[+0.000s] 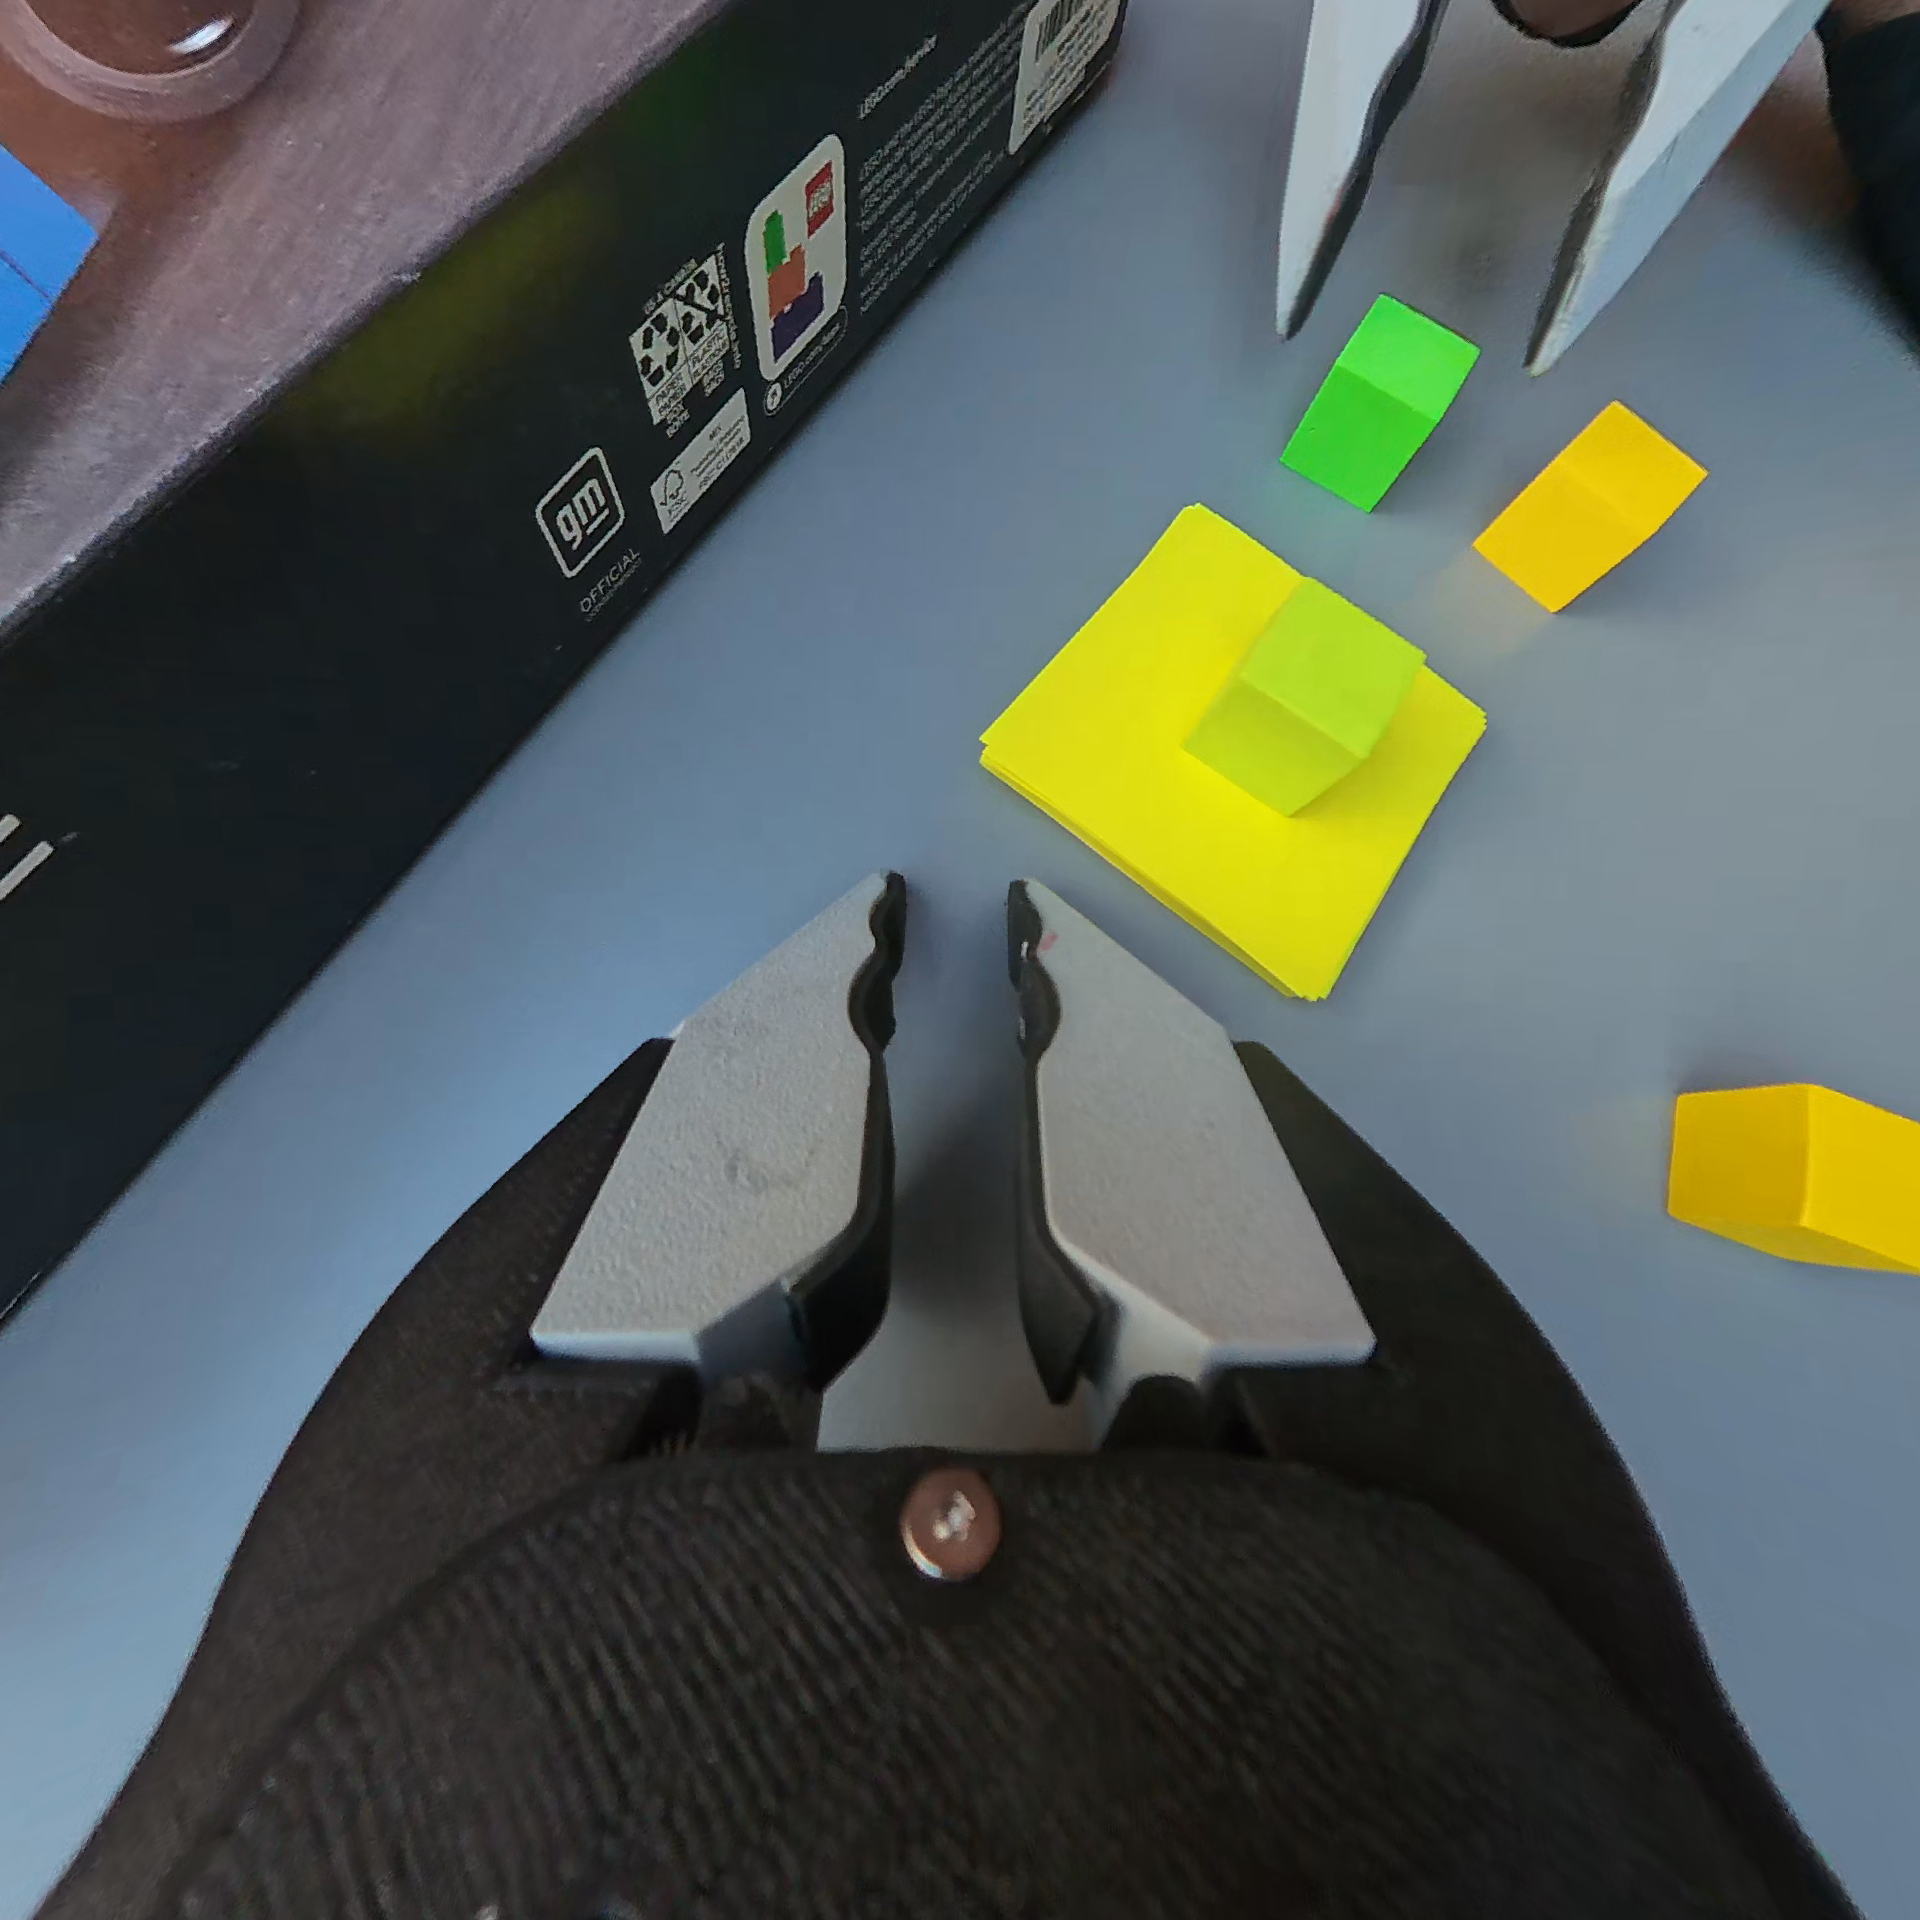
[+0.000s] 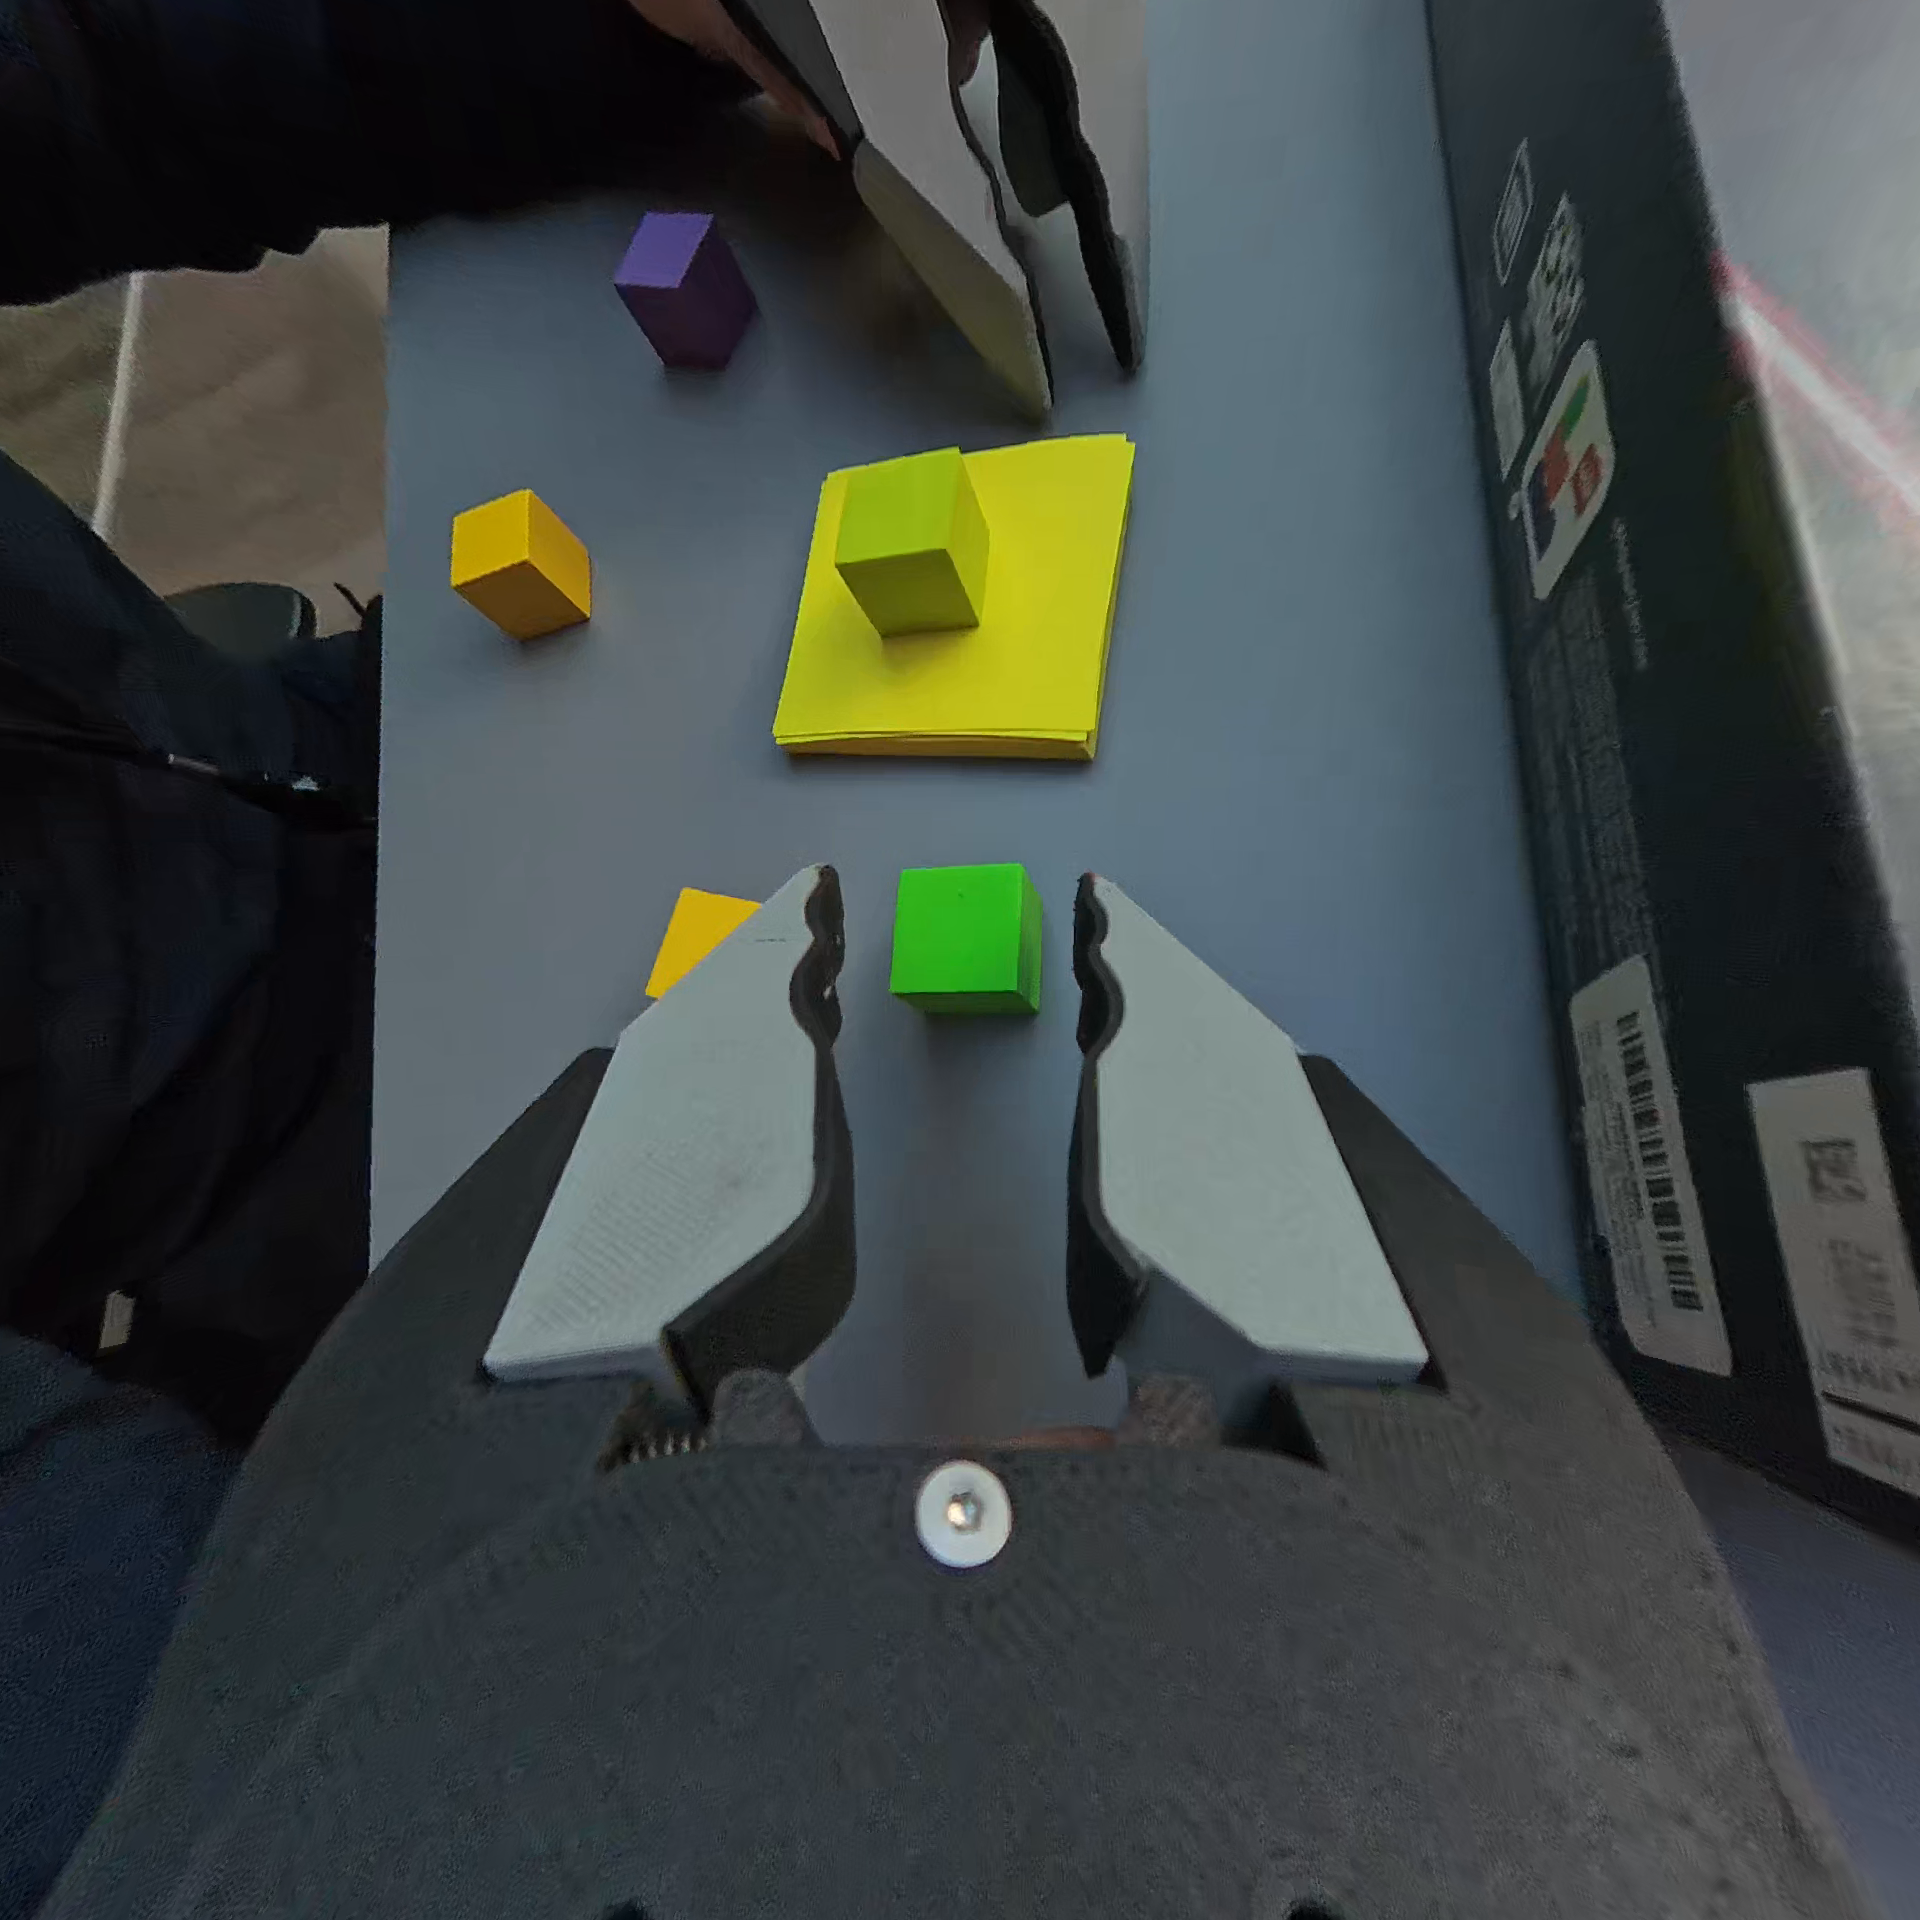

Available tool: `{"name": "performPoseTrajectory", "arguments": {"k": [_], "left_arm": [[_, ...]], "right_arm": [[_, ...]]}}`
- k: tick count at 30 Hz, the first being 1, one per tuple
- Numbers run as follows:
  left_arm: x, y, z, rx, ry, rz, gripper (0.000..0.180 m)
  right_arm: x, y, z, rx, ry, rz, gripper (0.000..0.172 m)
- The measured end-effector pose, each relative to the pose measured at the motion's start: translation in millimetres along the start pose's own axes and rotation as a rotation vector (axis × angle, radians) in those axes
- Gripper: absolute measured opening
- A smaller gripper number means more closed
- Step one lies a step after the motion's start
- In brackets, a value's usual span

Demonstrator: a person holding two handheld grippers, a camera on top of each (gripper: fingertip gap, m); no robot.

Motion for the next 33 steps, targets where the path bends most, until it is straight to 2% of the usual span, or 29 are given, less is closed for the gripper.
{"name": "performPoseTrajectory", "arguments": {"k": [3,5,8,13,16,21,24,30,33], "left_arm": [[0,0,0,-0.003,0.000,0.003,0.017],[0,0,0,-0.006,-0.001,0.004,0.017],[0,0,0,-0.007,-0.001,0.005,0.017],[0,-1,0,-0.015,-0.002,0.009,0.017],[1,-2,0,-0.029,-0.005,0.012,0.014],[1,-3,0,-0.039,-0.007,0.013,0.013],[1,-3,0,-0.041,-0.007,0.014,0.012],[2,-4,0,-0.049,-0.009,0.020,0.012],[2,-4,-1,-0.055,-0.011,0.020,0.011]], "right_arm": [[6,3,8,0.026,-0.058,-0.005,0.041],[9,3,8,0.011,-0.088,0.002,0.026],[10,1,3,-0.040,-0.094,0.031,0.026],[4,-14,-31,-0.169,0.128,-0.003,0.026],[13,-15,-54,-0.203,0.233,0.021,0.026],[37,-6,-60,-0.180,0.147,0.104,0.026],[39,-3,-59,-0.145,0.127,0.112,0.026],[40,-14,-67,-0.185,0.145,0.099,0.026],[46,-14,-64,-0.178,0.101,0.105,0.026]]}}
Point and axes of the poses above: each gripper's, where its closed fingertips meet, x out along the fingers, z out of its underside, y = z × x across the jaws, the point moved 7 cm from there along -x, back along the fingers, and after that the axes turned 14 degrees about -z, right-handed, at the moved point
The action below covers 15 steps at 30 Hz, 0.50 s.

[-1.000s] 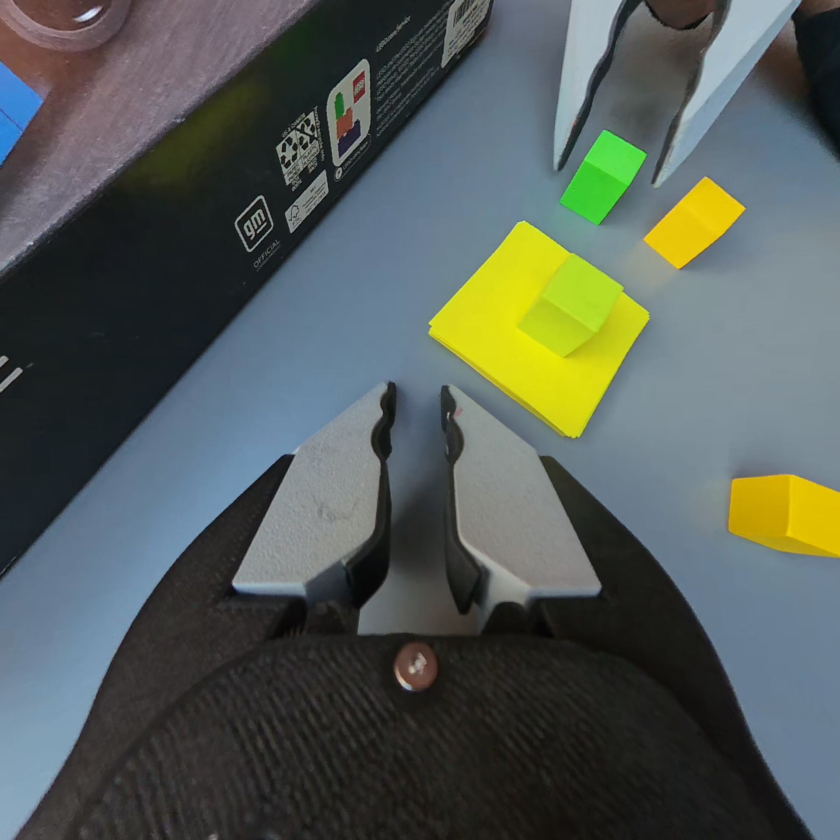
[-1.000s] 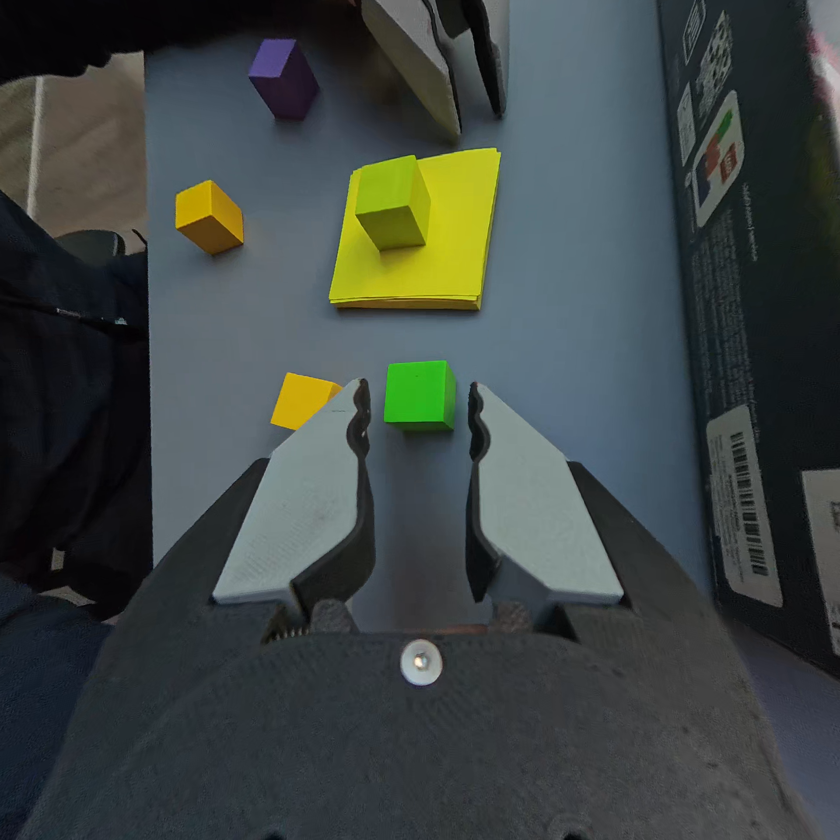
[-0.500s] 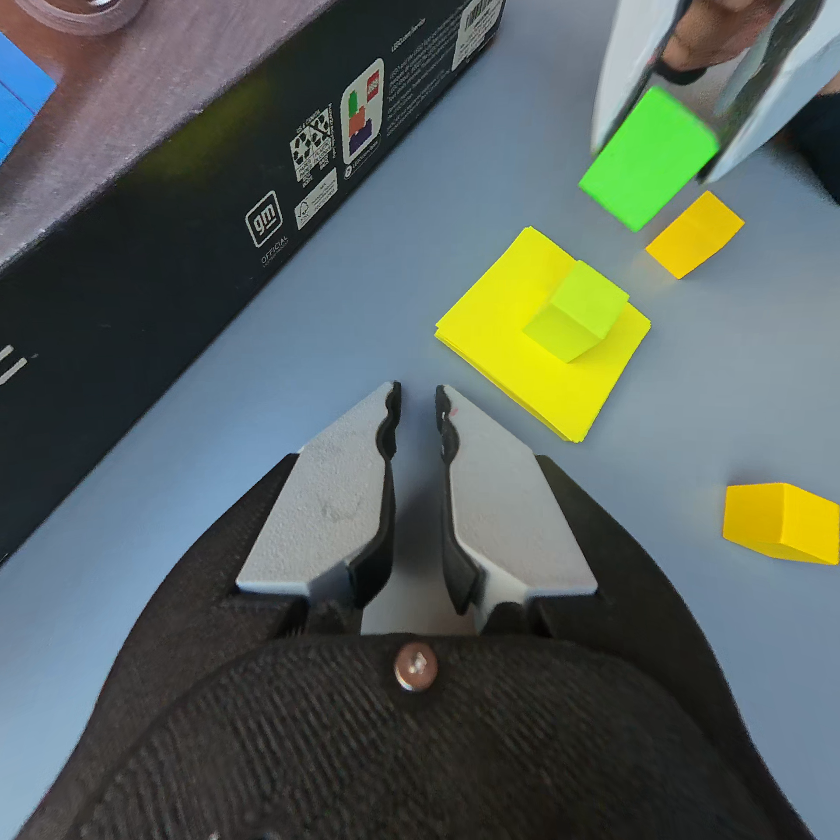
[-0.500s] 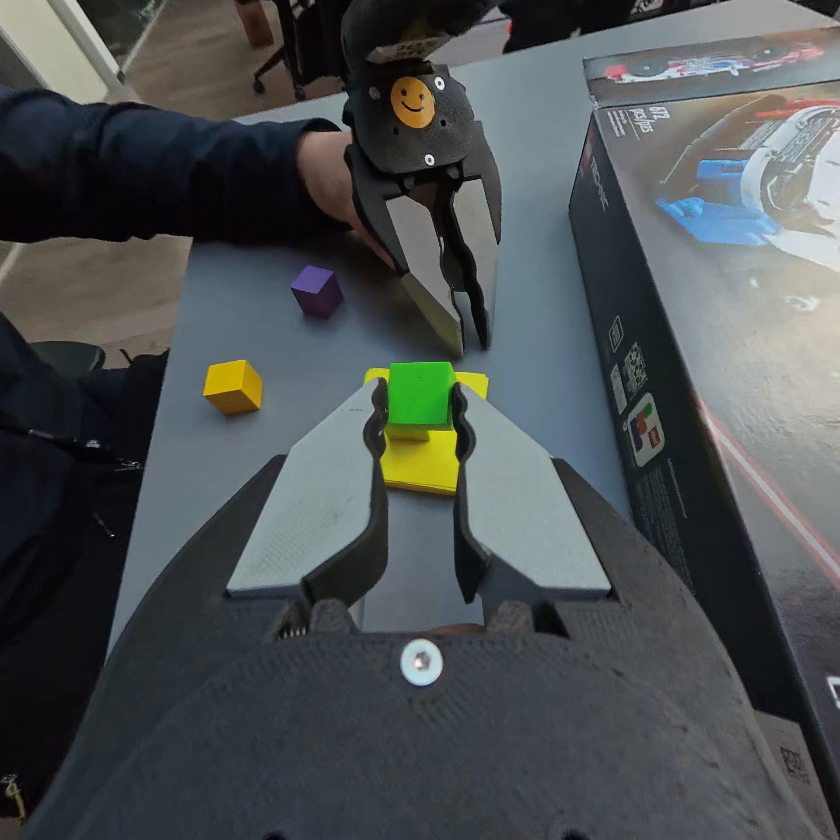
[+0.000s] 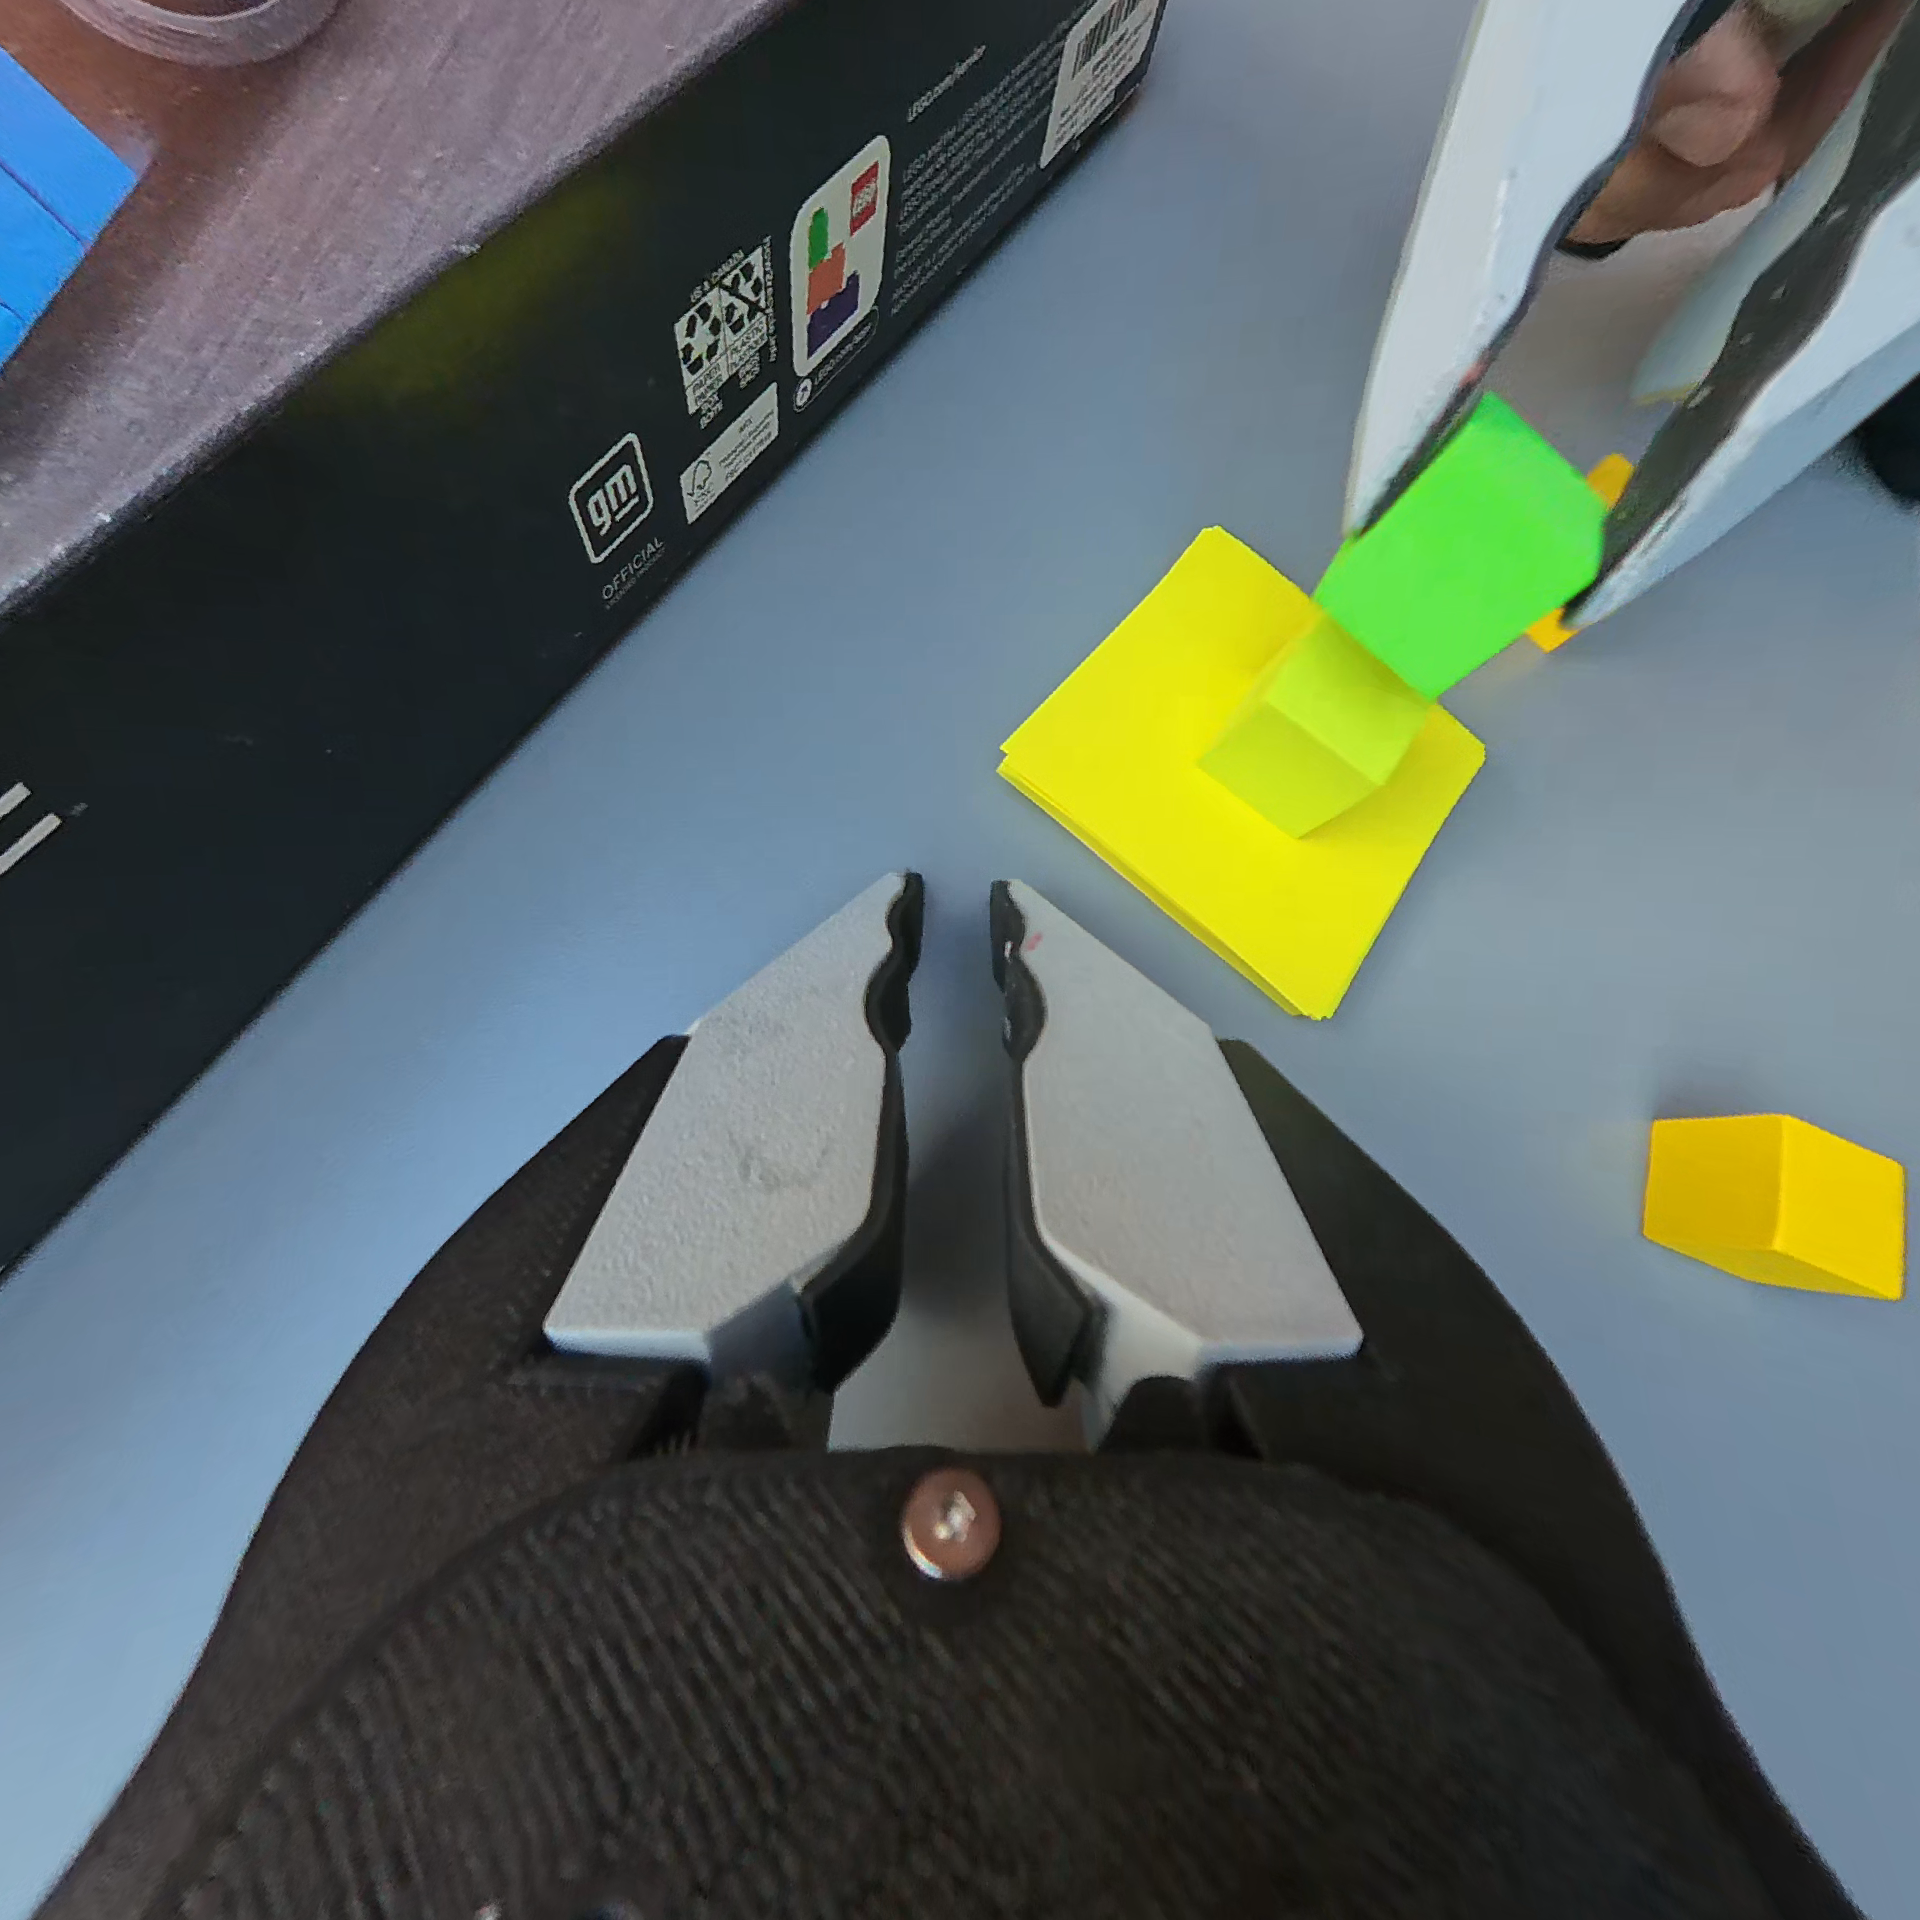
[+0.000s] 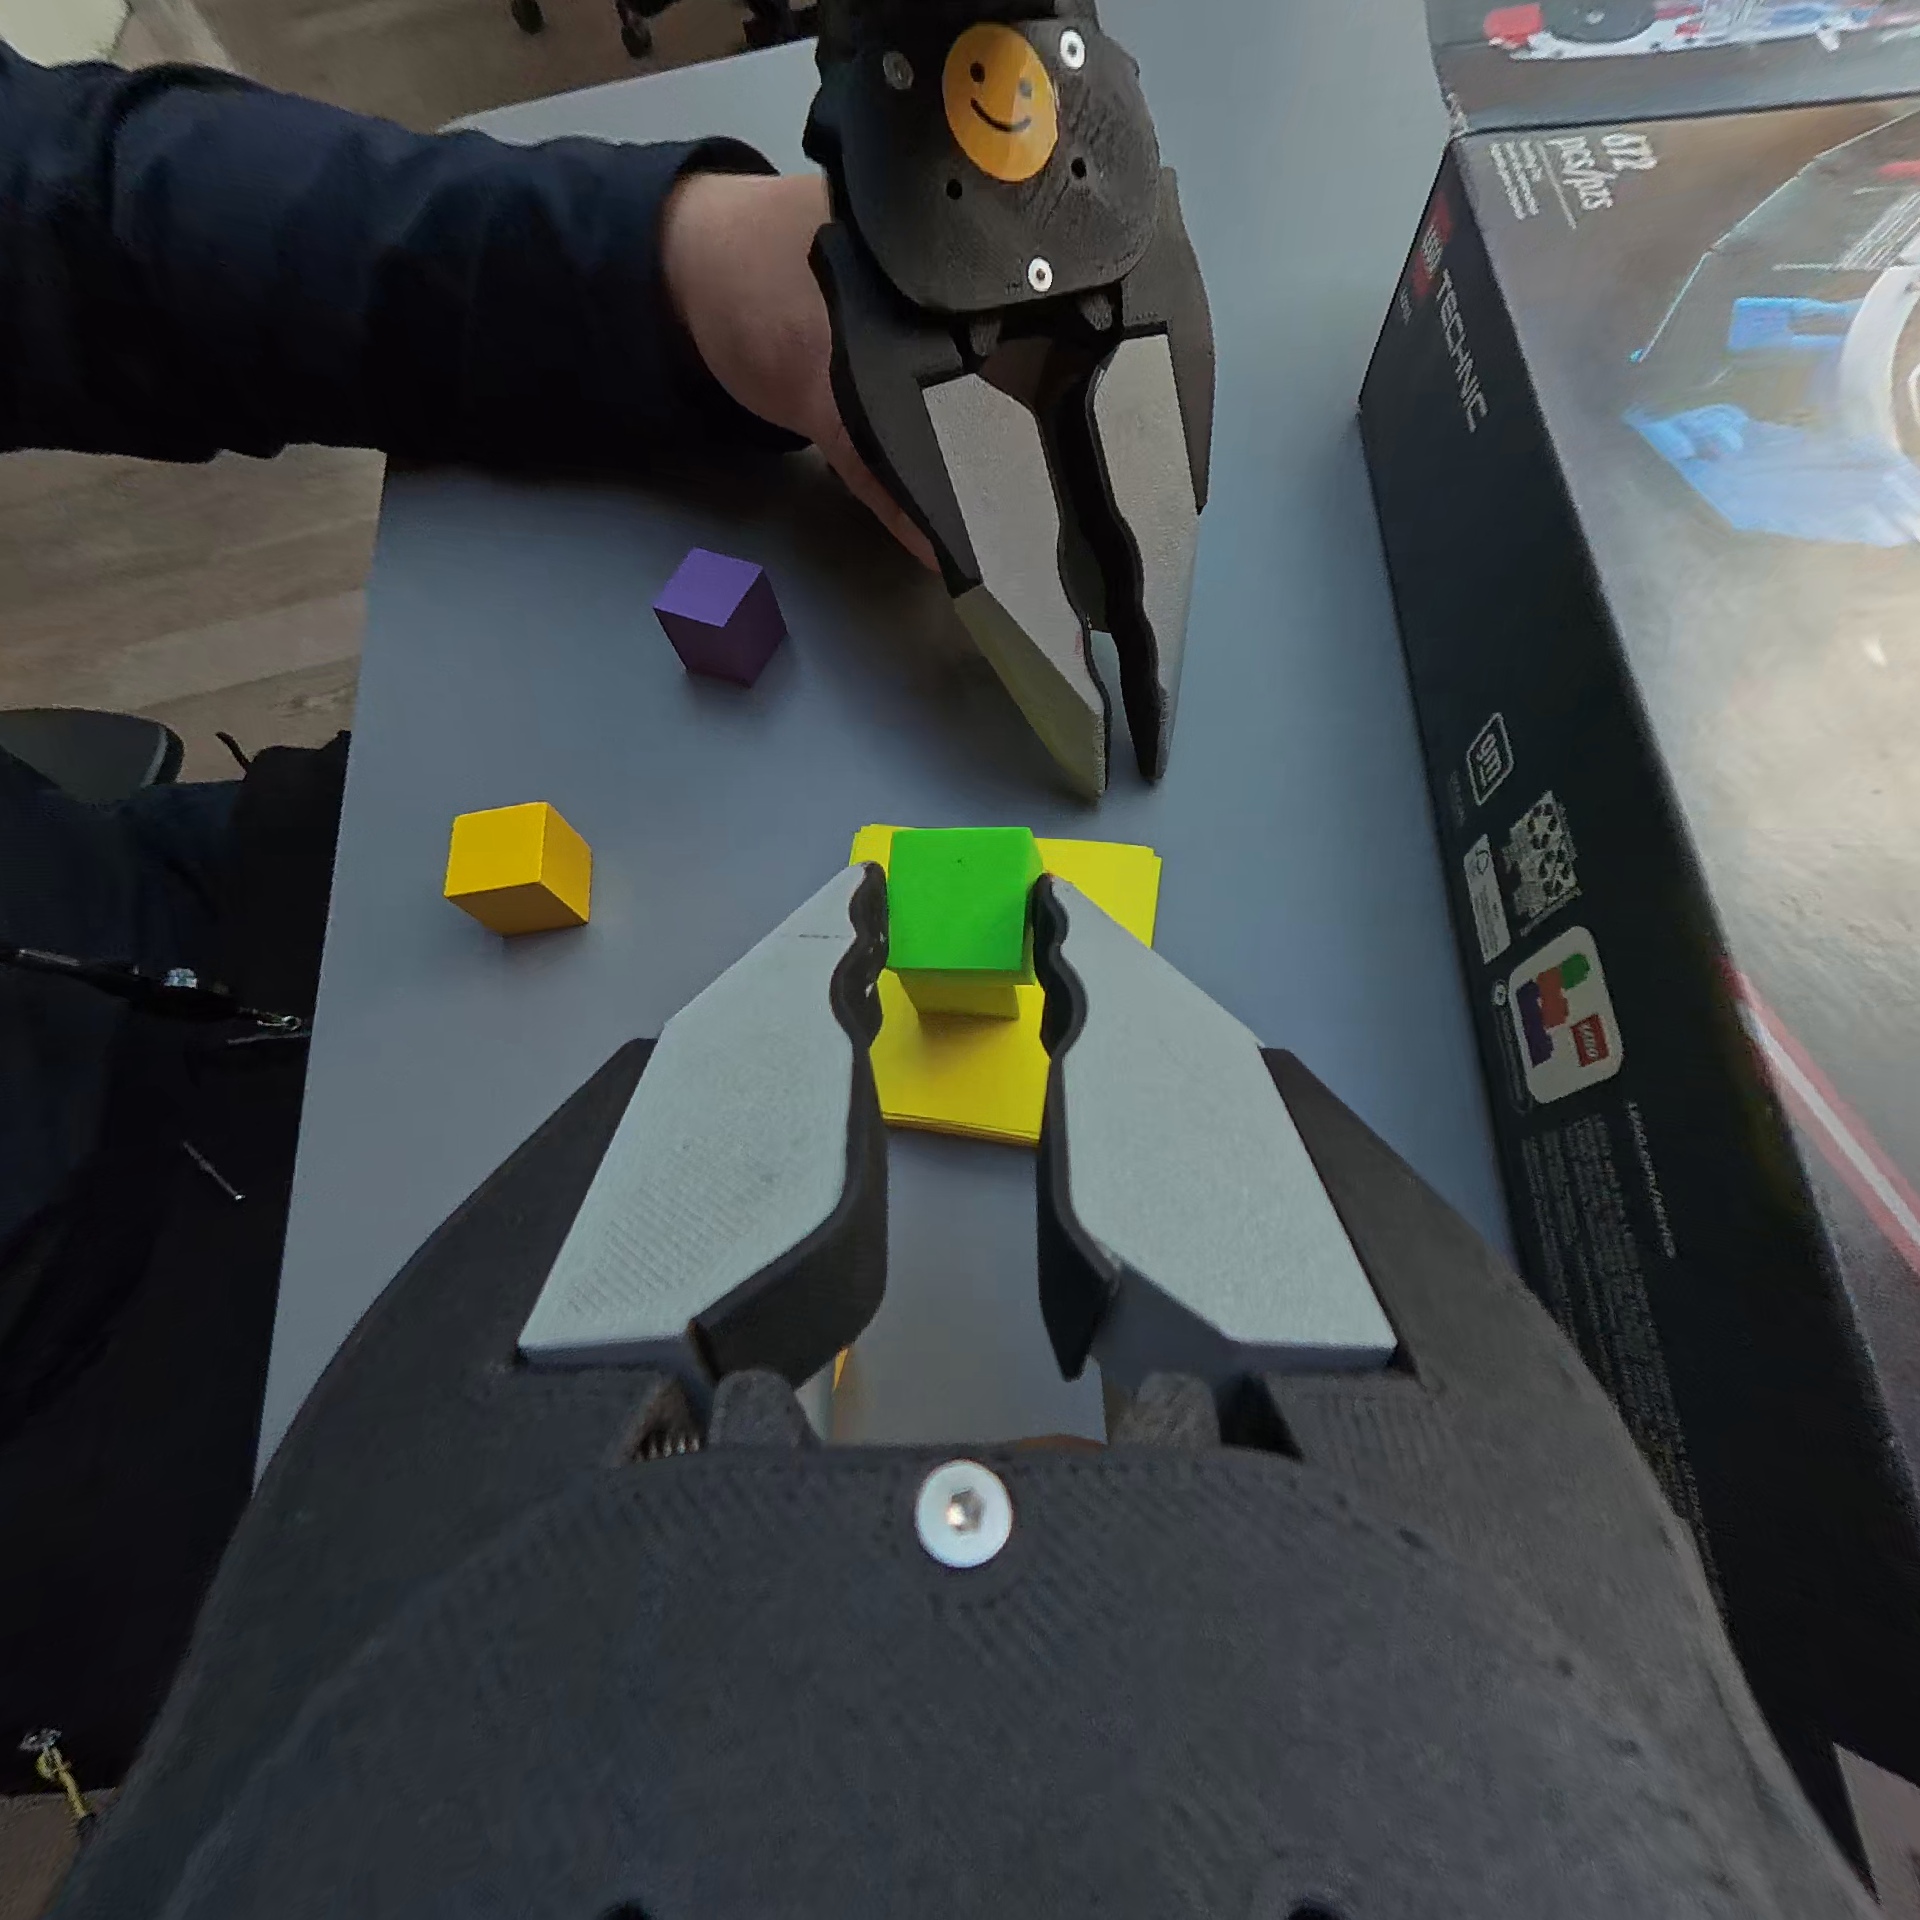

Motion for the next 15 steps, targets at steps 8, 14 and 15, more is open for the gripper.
{"name": "performPoseTrajectory", "arguments": {"k": [8,14,15], "left_arm": [[0,0,0,-0.003,0.000,0.003,0.011],[0,1,0,0.006,0.002,0.001,0.012],[0,1,0,0.005,0.002,0.002,0.012]], "right_arm": [[11,1,4,-0.012,-0.036,-0.001,0.026],[10,-2,-3,-0.036,0.028,-0.020,0.026],[8,-3,-5,-0.034,0.053,-0.033,0.026]]}}
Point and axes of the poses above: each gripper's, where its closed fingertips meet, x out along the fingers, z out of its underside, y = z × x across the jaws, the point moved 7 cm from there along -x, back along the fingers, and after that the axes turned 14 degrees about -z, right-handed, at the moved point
